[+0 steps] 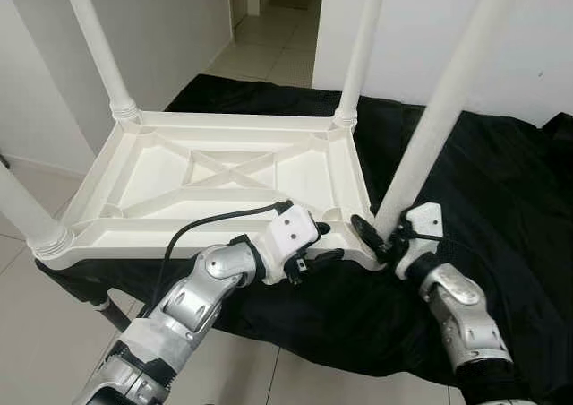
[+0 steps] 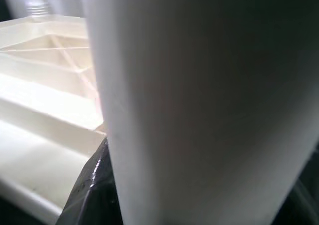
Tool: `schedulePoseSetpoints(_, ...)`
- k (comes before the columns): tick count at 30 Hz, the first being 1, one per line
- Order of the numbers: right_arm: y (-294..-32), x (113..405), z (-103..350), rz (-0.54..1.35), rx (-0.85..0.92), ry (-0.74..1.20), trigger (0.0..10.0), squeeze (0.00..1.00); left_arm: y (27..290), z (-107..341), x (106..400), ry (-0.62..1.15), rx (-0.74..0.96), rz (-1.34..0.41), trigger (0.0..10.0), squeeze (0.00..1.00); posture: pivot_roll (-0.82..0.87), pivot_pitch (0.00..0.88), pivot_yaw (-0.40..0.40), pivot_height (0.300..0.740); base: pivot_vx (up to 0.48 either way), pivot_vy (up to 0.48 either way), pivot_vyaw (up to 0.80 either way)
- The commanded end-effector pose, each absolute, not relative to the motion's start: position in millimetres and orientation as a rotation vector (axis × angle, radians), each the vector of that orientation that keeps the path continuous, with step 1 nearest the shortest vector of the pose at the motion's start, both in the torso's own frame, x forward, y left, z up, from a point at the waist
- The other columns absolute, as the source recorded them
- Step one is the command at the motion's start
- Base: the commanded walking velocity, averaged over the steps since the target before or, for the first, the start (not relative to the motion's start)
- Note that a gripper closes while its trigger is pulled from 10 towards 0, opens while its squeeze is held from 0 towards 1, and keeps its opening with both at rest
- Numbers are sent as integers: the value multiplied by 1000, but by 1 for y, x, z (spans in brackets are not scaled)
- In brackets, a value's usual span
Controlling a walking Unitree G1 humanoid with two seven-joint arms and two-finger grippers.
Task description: Building children table
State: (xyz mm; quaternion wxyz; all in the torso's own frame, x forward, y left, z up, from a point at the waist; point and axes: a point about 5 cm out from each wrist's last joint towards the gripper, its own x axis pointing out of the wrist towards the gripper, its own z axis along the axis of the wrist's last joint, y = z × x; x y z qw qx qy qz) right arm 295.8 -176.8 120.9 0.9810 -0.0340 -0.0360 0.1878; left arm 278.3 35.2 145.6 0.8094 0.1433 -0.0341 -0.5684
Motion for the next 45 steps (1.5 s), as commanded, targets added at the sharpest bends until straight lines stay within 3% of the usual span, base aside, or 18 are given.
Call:
schedulePoseSetpoints(1, -174, 292, 104, 321, -68, 12, 10000, 0, 32, 140, 272, -54, 320, -1276, 10000, 0, -17, 10, -17, 740, 0, 0, 0)
schedulePoseSetpoints(7, -171, 290, 102, 242, -44, 28, 10000, 0, 32, 140, 271, -52, 316, -1277, 10000, 0, -16, 13, -19, 740, 0, 0, 0)
schedulePoseSetpoints(12, -168, 285, 95, -35, 19, 82, 10000, 0, 33, 137, 271, -45, 325, -1268, 10000, 0, -14, 19, -22, 740, 0, 0, 0)
schedulePoseSetpoints(21, -162, 275, 92, -332, 64, 72, 10000, 0, 34, 137, 270, -42, 325, -1270, 10000, 0, -11, 18, -25, 740, 0, 0, 0)
schedulePoseSetpoints(34, -151, 276, 97, -317, 91, 58, 10000, 0, 33, 138, 270, -46, 332, -1278, 10000, 0, -11, 9, -23, 740, 0, 0, 0)
schedulePoseSetpoints(36, -150, 276, 98, -315, 90, 54, 10000, 59, 33, 138, 271, -46, 333, -1277, 10000, 0, -11, 8, -23, 740, 0, 0, 0)
schedulePoseSetpoints(37, -149, 276, 99, -311, 92, 50, 10000, 1000, 33, 137, 271, -46, 333, -1277, 10000, 0, -11, 8, -23, 740, 0, 0, 0)
schedulePoseSetpoints(45, -151, 276, 106, -262, 101, -1, 10000, 1000, 32, 137, 270, -46, 331, -1279, 10000, 0, -14, 7, -26, 740, 0, 0, 0)
